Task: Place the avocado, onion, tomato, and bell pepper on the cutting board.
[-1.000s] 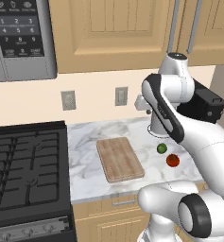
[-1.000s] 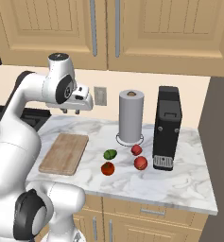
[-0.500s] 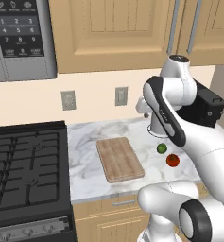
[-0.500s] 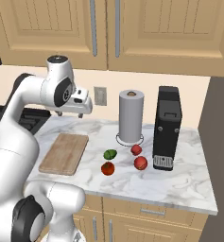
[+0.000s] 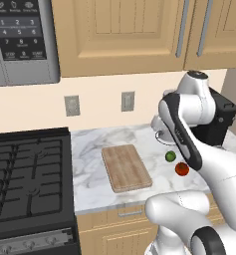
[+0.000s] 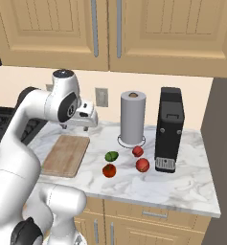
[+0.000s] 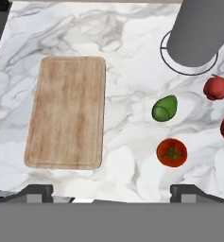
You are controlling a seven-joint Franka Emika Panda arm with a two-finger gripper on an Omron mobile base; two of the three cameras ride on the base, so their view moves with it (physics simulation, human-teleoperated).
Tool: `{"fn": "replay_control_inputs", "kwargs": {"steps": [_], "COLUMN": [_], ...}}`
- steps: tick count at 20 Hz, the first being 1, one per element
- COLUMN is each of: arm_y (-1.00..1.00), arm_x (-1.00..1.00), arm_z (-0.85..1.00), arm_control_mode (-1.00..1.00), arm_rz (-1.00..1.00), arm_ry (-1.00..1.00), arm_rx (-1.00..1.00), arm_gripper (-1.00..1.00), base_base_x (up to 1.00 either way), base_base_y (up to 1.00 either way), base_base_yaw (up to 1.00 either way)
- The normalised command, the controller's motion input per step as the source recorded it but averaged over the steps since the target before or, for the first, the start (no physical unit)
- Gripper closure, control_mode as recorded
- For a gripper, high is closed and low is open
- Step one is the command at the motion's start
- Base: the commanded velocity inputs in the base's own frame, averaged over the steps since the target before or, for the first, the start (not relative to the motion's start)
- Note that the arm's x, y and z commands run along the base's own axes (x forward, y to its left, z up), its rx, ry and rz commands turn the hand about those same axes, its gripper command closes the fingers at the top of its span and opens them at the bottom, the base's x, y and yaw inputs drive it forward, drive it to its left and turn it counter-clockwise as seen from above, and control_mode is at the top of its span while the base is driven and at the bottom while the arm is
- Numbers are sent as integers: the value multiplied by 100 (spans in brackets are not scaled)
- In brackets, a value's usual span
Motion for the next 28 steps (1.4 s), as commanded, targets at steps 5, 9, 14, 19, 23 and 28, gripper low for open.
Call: {"fn": "replay_control_inputs", "kwargs": {"steps": [5, 9, 14, 19, 23, 28], "arm_y": [-40, -58, -58, -34, -13, -4], "arm_x": [-1, 0, 0, -3, -2, 0], "arm_z": [-29, -26, -29, -40, -44, -38], "arm_control_mode": [-100, -100, -100, -100, -100, -100], "arm_rz": [2, 3, 2, 0, 0, 0], "arm_ry": [0, 0, 0, 0, 0, 0], "arm_rx": [0, 0, 0, -1, -6, -4], "arm_gripper": [-100, -100, -100, -100, -100, -100], "base_base_x": [0, 0, 0, 0, 0, 0], "base_base_y": [0, 0, 0, 0, 0, 0], "base_base_yaw": [0, 0, 0, 0, 0, 0]}}
